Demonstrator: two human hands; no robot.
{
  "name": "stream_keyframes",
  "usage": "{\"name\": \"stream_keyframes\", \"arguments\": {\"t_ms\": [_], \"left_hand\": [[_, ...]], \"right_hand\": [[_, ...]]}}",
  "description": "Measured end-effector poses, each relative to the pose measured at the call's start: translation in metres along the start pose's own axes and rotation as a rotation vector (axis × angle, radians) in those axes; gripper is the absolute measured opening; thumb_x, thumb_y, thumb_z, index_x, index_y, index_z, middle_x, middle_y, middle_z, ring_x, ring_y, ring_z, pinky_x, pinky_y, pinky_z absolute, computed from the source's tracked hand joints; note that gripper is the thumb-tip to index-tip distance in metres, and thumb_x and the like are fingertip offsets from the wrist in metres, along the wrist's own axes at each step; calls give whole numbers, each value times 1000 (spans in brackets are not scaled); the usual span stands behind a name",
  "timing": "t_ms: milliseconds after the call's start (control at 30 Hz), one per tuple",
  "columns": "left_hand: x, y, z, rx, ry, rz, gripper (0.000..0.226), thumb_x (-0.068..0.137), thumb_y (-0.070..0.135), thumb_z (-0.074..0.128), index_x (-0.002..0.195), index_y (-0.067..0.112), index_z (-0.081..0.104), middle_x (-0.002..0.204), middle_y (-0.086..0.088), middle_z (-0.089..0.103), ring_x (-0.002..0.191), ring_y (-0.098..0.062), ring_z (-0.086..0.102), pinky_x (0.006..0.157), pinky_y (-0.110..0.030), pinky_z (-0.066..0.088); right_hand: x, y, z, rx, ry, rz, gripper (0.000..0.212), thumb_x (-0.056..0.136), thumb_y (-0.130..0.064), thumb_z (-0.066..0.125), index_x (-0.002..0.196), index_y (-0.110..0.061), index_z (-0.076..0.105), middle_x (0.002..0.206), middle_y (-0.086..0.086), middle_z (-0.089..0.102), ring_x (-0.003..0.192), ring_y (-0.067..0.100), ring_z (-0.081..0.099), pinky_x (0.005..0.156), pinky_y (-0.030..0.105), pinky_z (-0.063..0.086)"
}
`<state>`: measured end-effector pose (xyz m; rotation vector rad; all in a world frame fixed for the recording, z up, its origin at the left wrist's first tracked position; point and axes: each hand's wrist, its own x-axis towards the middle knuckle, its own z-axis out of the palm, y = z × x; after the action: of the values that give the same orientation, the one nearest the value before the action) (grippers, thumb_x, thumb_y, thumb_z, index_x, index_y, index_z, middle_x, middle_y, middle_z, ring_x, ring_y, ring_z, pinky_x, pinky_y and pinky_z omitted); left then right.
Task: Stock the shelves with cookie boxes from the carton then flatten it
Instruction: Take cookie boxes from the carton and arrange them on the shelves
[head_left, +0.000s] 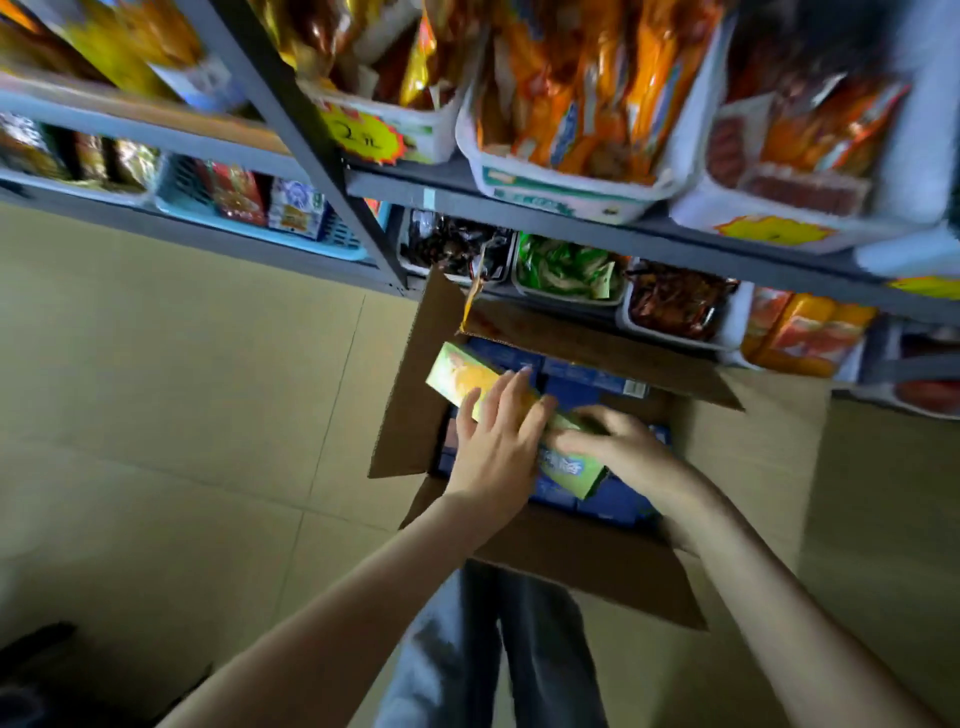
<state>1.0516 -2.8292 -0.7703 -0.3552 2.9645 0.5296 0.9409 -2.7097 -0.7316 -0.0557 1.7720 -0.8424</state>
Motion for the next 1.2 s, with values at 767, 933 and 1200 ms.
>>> {"name": "stream_keyframes", "arguments": {"t_ms": [767,933,1200], "left_hand": [[4,123,-436,-1399,-532,-316,54,76,64,53,104,20,65,97,-1,73,87,-18,69,77,-31,55],[7,153,-500,-1291,-431,-236,59,84,64,36,106,16,64,98,-3,72,83,-17,69,70,-27,57],[15,181,-570,-858,37,15,52,79,65,56,106,21,58,97,0,67,87,-19,66,79,-36,52]], "right_hand": [[-344,-264,-108,153,122,-758,59,65,-32,79,117,-46,54,120,-13,57,108,18,58,95,50,47],[-383,-308,-122,273,153,-864,43,63,-26,80,102,-24,63,95,-1,67,83,13,65,79,28,50],[-428,-350,-143,478,286,-1004,10,87,-11,64,93,-17,61,83,-1,66,68,10,64,62,27,52]]}}
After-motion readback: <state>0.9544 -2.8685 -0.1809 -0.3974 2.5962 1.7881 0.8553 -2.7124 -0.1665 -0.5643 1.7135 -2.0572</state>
